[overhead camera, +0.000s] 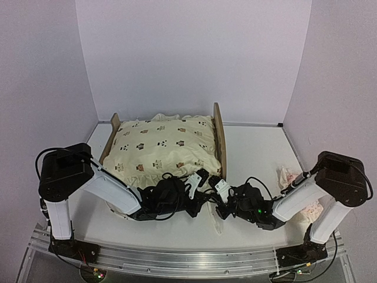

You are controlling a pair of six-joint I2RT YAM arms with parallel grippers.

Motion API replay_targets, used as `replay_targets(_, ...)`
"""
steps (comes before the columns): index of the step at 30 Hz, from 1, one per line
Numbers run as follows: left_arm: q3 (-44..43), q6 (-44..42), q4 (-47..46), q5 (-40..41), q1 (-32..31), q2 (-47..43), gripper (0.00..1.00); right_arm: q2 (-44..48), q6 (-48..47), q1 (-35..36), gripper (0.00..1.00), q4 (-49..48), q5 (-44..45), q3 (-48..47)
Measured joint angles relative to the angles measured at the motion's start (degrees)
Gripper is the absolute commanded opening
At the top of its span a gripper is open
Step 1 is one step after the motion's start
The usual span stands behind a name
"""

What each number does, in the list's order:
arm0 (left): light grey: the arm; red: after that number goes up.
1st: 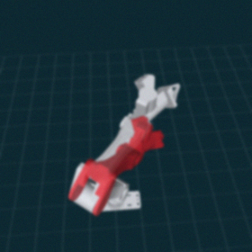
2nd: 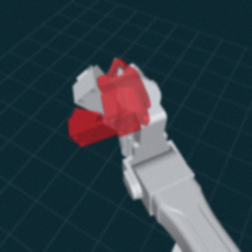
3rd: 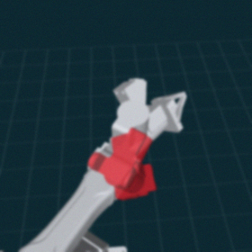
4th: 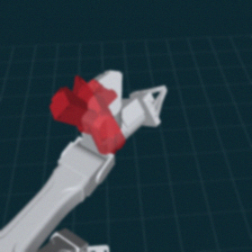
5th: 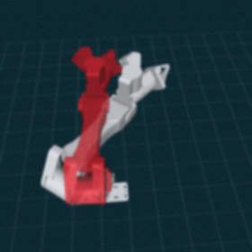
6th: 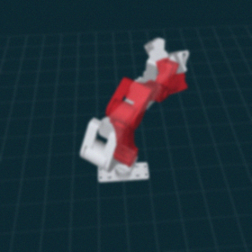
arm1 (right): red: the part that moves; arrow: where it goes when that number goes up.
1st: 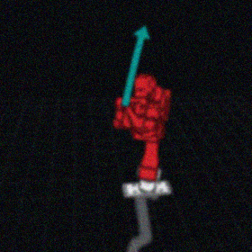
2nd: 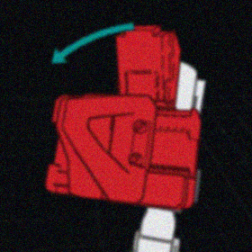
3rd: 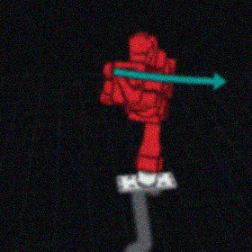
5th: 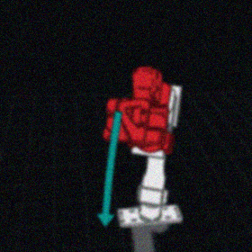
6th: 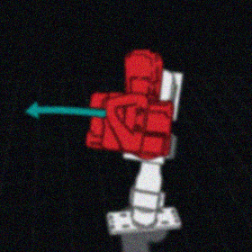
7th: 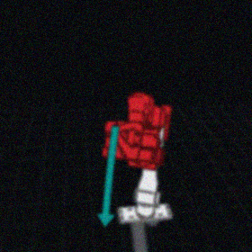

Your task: Set up the pet bed

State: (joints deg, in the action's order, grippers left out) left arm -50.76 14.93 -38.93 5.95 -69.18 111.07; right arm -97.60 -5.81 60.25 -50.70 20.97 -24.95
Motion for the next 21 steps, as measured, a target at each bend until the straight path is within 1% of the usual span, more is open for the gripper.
replay_targets(2,0.0,1.1,1.6,2.0,0.0,-1.0,0.28,-0.5,-0.8,0.0,0.00,-1.4,0.1,0.0)
replay_targets(4,0.4,1.6,2.4,4.2,0.1,-2.4,0.34,-0.8,-1.5,0.1,0.00,-2.3,0.5,0.0)
replay_targets(6,1.0,1.7,2.8,6.3,0.4,-4.1,0.38,-0.8,-1.8,0.2,0.00,-2.8,1.6,0.0)
replay_targets(8,1.4,1.4,2.3,7.3,1.0,-4.7,0.40,-0.8,-1.9,0.2,0.00,-3.1,2.9,0.0)
replay_targets(11,1.8,-0.2,1.9,7.2,1.7,-4.4,0.44,-0.7,-1.8,0.2,0.00,-3.6,4.3,0.4)
replay_targets(13,1.8,-1.9,1.5,6.6,1.8,-3.8,0.51,-0.5,-1.4,0.2,0.00,-3.6,4.8,1.0)
replay_targets(16,1.8,-4.6,0.0,4.9,1.9,-2.1,0.59,1.3,-0.8,0.2,0.00,-2.8,5.5,2.3)
replay_targets(21,1.4,-8.8,-2.0,1.8,2.6,1.5,0.64,4.6,0.2,0.2,0.00,-0.5,6.4,3.2)
